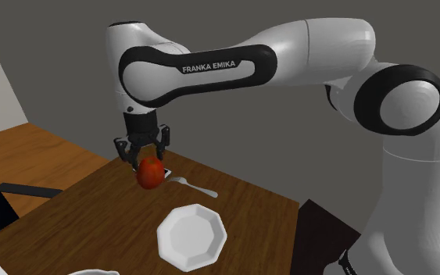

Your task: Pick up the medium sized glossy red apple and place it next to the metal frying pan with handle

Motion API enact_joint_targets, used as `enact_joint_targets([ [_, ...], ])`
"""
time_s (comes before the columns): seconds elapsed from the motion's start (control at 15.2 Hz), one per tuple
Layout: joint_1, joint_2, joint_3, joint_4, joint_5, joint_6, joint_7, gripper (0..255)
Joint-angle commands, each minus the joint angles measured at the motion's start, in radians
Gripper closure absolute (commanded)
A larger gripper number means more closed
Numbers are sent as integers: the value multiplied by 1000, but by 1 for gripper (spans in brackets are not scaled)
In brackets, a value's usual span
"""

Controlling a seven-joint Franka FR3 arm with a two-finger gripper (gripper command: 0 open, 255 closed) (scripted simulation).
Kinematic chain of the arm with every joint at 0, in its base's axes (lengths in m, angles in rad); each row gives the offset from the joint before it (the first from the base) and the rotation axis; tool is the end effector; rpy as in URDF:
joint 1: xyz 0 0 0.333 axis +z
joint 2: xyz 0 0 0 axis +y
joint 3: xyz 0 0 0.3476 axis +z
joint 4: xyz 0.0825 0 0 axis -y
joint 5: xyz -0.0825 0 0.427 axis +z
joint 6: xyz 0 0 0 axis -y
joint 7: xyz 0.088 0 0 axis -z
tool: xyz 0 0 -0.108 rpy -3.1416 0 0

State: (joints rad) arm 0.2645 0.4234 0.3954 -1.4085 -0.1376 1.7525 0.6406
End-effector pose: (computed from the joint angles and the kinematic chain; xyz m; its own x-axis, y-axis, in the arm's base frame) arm 0.6102 0.3967 0.4890 0.9984 0.0194 -0.0527 0.0198 -0.9998 0.0082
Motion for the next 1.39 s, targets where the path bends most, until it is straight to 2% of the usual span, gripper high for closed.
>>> enact_joint_targets([
  [0.0,-1,1,0,-27,-1,28,2,255],
  [1.06,-4,49,-13,-178,-24,224,16,255],
  [1.32,-4,49,-13,-178,-24,224,16,255],
])
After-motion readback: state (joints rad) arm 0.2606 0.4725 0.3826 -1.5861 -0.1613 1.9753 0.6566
